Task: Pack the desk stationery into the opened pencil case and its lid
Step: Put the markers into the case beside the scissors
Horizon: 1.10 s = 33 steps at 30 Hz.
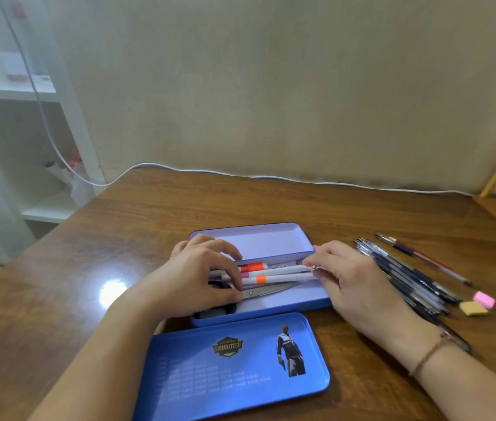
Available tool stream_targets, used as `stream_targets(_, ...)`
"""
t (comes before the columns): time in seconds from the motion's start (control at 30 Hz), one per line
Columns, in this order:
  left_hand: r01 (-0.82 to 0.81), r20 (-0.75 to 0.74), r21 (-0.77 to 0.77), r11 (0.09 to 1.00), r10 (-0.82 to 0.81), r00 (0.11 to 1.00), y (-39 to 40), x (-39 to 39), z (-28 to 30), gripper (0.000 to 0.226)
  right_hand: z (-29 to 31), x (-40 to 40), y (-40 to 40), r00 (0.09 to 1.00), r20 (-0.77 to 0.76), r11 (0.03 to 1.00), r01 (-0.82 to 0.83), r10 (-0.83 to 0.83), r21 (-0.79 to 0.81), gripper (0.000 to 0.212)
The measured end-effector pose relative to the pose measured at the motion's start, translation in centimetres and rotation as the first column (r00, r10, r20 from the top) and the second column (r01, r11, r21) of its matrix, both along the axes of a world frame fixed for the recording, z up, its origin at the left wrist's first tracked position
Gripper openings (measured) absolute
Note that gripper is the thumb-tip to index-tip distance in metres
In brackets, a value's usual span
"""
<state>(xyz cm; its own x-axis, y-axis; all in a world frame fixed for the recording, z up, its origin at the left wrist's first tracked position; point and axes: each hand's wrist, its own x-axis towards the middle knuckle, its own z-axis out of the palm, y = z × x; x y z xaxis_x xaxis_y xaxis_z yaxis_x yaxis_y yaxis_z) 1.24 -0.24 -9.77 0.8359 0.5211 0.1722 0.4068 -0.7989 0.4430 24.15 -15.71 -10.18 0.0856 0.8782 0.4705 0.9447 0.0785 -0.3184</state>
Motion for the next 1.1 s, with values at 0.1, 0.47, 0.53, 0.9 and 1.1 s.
stream_targets(0.1, 0.002, 0.048, -0.007, 1.000, -0.002, 0.999, 0.1, 0.1, -0.1, 0.017, 0.0, 0.1, -0.2, 0.999, 0.034, 1.000, -0.021, 0.022, -0.005, 0.021)
stream_targets(0.47, -0.015, 0.083, 0.033, 0.999, 0.012, 0.997, 0.0, 0.3, -0.1, 0.015, 0.3, 0.6, -1.0, 0.968, 0.247, 0.991, 0.066, -0.035, -0.118, 0.043)
stream_targets(0.53, -0.026, 0.086, 0.048, 0.998, 0.022, 0.996, 0.0, 0.2, -0.1, 0.011, 0.2, 0.7, -0.9, 0.968, 0.245, 0.985, 0.085, -0.046, -0.149, 0.052)
stream_targets(0.9, -0.012, 0.112, 0.051, 0.999, 0.006, 0.994, 0.1, 0.5, -0.3, 0.011, 1.6, 3.0, -1.6, 0.974, 0.104, 0.978, 0.196, -0.203, 0.075, 0.034)
stream_targets(1.1, 0.043, 0.105, 0.023, 0.999, -0.045, 0.993, -0.3, 0.5, -0.2, 0.020, 4.7, 10.1, -6.4, 0.631, -0.095, 0.638, 0.763, -0.770, -0.103, 0.015)
